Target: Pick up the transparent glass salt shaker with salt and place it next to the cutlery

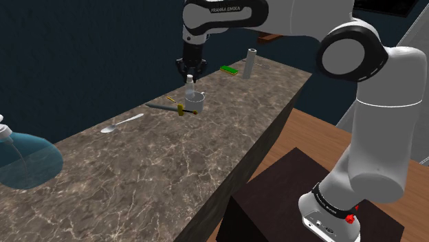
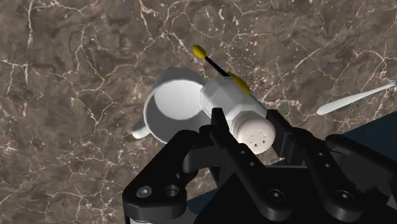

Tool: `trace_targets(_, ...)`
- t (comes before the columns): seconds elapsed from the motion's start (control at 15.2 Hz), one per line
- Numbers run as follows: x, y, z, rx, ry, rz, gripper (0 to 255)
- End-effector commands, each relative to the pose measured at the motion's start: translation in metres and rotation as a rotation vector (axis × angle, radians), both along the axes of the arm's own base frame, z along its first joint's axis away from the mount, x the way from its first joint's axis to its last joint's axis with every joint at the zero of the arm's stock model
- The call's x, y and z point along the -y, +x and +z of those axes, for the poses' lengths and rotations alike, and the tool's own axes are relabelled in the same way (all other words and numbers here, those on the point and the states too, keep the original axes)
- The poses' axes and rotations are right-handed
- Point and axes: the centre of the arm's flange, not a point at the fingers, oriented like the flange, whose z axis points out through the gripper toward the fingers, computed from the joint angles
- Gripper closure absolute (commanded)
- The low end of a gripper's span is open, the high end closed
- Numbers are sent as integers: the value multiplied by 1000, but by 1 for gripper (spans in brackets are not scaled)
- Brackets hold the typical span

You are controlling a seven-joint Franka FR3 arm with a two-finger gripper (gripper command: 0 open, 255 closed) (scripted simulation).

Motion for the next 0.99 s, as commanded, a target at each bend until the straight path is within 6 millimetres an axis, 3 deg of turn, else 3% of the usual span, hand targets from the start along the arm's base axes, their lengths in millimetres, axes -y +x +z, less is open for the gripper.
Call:
trace_targets(0.0,-28,6,-7,0,0,-1,255)
trace_targets(0.59,-144,20,-27,0,0,-1,255)
trace_targets(0.66,-167,23,-31,0,0,-1,255)
trace_targets(0.92,-167,23,-53,0,0,-1,255)
